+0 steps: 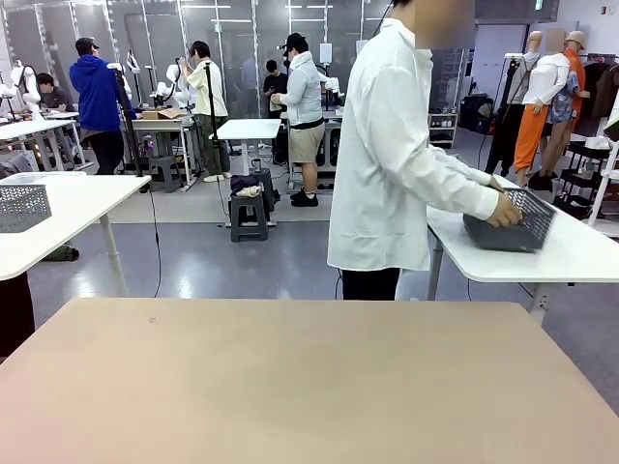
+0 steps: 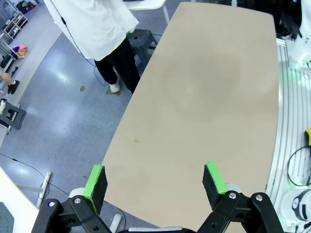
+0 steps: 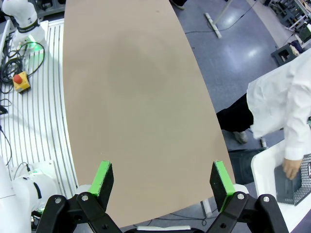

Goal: Fold the towels and place them in the basket.
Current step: When a person lays out a Towel with hook on the table, fold it in half twice.

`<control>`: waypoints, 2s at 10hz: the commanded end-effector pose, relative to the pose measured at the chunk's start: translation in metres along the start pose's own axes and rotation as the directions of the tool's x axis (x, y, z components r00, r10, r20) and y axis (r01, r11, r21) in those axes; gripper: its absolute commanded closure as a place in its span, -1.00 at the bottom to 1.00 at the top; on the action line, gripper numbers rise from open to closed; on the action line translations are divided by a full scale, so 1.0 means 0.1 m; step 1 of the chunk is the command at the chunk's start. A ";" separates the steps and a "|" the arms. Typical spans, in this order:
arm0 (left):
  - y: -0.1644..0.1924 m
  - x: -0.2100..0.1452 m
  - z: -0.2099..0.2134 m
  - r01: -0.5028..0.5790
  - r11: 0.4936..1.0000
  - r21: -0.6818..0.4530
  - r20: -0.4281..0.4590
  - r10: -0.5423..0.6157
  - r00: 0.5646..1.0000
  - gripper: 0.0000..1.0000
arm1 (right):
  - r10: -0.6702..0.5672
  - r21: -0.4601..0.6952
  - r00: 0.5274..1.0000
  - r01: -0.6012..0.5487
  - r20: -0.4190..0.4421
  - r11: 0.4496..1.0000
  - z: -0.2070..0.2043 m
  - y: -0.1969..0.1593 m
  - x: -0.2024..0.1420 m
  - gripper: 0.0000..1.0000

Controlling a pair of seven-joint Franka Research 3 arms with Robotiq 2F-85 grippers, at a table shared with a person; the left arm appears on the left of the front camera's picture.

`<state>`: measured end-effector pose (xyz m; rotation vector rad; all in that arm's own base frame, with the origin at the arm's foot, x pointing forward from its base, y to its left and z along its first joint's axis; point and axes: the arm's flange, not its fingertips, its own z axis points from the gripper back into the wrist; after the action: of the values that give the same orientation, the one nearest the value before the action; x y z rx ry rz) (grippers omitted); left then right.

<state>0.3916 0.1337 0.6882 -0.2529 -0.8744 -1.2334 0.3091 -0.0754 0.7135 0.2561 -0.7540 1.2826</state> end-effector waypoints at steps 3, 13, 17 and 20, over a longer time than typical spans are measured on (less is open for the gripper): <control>0.00 -0.01 -0.01 0.014 1.000 -0.009 0.020 -0.014 1.000 -1.00 | 0.018 0.005 1.000 -0.018 0.012 1.000 0.00 0.00 -0.01 -1.00; 0.00 -0.01 -0.01 0.014 1.000 -0.009 0.020 -0.014 1.000 -1.00 | 0.018 0.005 1.000 -0.018 0.012 1.000 0.00 0.00 -0.01 -1.00; 0.00 -0.01 -0.01 0.014 1.000 -0.009 0.020 -0.014 1.000 -1.00 | 0.018 0.005 1.000 -0.018 0.012 1.000 0.00 0.00 -0.01 -1.00; 0.00 -0.01 -0.01 0.014 1.000 -0.009 0.020 -0.014 1.000 -1.00 | 0.018 0.005 1.000 -0.018 0.012 1.000 0.00 0.00 -0.01 -1.00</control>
<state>0.3916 0.1336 0.6881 -0.2532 -0.8742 -1.2336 0.3091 -0.0757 0.7136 0.2551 -0.7547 1.2820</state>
